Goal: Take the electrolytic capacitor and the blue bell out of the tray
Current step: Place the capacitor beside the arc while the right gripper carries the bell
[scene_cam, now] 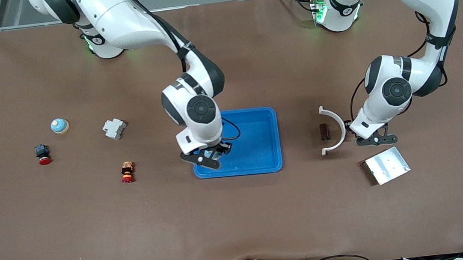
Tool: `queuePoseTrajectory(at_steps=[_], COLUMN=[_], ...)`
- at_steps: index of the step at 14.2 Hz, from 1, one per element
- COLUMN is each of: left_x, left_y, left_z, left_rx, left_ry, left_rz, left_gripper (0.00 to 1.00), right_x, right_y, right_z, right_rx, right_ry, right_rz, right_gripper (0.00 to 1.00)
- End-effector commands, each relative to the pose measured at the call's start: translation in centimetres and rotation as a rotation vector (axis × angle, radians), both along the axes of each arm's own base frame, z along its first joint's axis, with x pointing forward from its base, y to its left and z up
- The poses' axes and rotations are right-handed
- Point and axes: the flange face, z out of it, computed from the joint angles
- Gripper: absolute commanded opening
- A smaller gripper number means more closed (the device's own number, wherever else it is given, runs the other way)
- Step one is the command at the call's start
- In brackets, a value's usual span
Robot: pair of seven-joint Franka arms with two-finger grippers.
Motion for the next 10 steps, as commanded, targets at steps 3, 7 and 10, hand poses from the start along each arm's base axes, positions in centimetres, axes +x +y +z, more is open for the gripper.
queuePoseTrajectory(at_steps=[3, 7, 10], left_x=[-0.8, -0.9, -0.8], left_y=[0.6, 1.0, 1.4], left_z=[-0.5, -1.0, -1.6], left_rx=[-0.009, -0.016, -0.022], left_ry=[-0.002, 0.000, -0.001], left_rz=[-0.017, -0.011, -0.003], left_gripper=[0.01, 0.01, 0.03], right_x=[-1.8, -2.2, -1.8], right_y=[-10.1, -18.7, -24.1], right_z=[3.5, 4.9, 5.1], right_rx=[0.019, 0.033, 0.039], right_ry=[0.013, 0.019, 0.019], right_rz=[0.117, 0.205, 0.257], right_gripper=[0.00, 0.00, 0.00])
